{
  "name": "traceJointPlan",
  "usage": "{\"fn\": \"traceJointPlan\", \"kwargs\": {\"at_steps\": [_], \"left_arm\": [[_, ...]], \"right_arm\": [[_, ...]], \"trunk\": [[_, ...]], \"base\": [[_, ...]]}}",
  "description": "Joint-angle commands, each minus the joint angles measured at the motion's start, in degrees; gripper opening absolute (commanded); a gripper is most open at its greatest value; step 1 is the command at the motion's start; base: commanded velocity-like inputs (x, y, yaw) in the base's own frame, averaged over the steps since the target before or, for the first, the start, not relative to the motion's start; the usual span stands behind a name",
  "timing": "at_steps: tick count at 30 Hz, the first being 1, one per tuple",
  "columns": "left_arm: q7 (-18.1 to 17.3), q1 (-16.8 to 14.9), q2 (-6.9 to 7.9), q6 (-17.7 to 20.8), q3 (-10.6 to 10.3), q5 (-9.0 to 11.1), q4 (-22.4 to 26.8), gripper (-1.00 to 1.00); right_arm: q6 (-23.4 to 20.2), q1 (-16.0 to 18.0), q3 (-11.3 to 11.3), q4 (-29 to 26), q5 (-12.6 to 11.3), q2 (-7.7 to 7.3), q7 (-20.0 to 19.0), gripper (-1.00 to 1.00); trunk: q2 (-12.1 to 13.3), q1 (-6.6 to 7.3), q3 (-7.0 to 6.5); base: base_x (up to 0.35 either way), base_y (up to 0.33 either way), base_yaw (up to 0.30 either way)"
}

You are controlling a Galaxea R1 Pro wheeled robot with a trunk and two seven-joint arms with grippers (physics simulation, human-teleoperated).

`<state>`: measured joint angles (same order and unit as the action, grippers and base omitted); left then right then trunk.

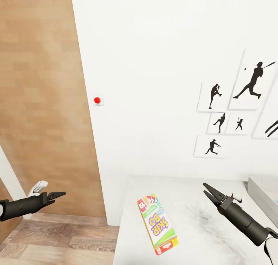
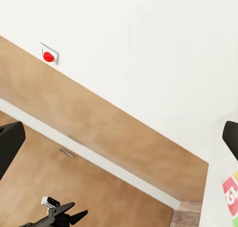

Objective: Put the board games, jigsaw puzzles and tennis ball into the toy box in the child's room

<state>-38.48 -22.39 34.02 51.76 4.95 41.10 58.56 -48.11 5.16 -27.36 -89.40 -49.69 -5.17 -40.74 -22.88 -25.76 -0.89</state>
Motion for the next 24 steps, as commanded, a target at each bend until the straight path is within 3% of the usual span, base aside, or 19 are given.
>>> {"fn": "traceJointPlan", "kwargs": {"at_steps": [1, 14, 24], "left_arm": [[-0.19, -0.02, -0.01, 0.27, 0.06, -0.05, -0.02, 1.00], [-0.20, -0.02, -0.01, 0.27, 0.12, -0.06, -0.02, 1.00], [-0.20, -0.02, -0.01, 0.27, 0.08, -0.06, -0.02, 1.00]], "right_arm": [[-0.32, 0.03, -0.07, 0.01, -0.06, 0.03, -0.13, 1.00], [-0.32, 0.03, -0.07, 0.01, -0.06, 0.11, -0.13, 1.00], [-0.32, 0.03, -0.07, 0.01, -0.06, 0.09, -0.13, 1.00]], "trunk": [[-0.04, -0.02, 0.02], [-0.04, -0.02, -0.01], [-0.04, -0.02, -0.21]], "base": [[0.007, 0.006, 0.000], [0.002, 0.013, -0.034], [0.000, 0.203, -0.194]]}}
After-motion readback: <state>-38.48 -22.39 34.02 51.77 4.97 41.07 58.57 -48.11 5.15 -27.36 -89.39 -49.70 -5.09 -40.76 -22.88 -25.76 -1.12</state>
